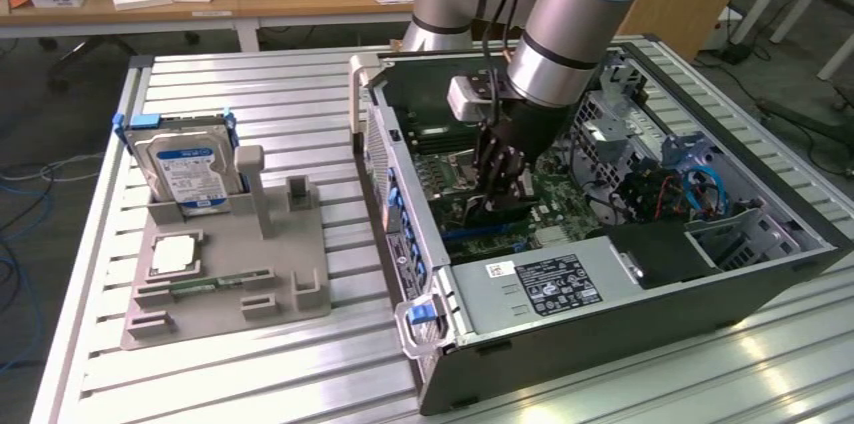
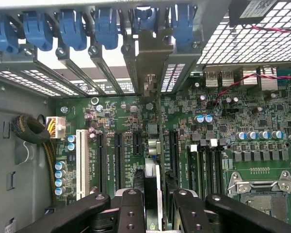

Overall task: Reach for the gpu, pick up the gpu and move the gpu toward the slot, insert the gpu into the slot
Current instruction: 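Insert the gpu into the slot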

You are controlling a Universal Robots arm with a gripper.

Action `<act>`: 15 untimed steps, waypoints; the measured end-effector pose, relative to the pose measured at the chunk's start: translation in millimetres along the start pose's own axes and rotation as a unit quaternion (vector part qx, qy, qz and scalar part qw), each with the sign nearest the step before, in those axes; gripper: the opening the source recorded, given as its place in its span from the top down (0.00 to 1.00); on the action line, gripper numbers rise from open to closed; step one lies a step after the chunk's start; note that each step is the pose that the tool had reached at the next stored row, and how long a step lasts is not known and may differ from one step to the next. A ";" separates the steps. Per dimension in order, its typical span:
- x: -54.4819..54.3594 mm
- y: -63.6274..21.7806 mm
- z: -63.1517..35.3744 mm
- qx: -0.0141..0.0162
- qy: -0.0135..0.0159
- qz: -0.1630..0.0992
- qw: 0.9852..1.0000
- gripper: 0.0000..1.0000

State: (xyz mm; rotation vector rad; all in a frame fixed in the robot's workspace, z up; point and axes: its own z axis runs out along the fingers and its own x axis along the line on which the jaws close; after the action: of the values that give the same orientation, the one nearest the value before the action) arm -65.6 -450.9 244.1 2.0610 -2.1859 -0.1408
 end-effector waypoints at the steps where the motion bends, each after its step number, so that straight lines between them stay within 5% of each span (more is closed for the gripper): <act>1: 0.0 0.5 0.1 0.000 0.000 0.000 1.000 0.73; 15: -0.1 0.0 6.7 0.000 0.000 0.001 1.000 0.73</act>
State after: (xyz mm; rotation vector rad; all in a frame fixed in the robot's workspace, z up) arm -66.8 -451.0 237.5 2.0599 -2.1870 -0.1411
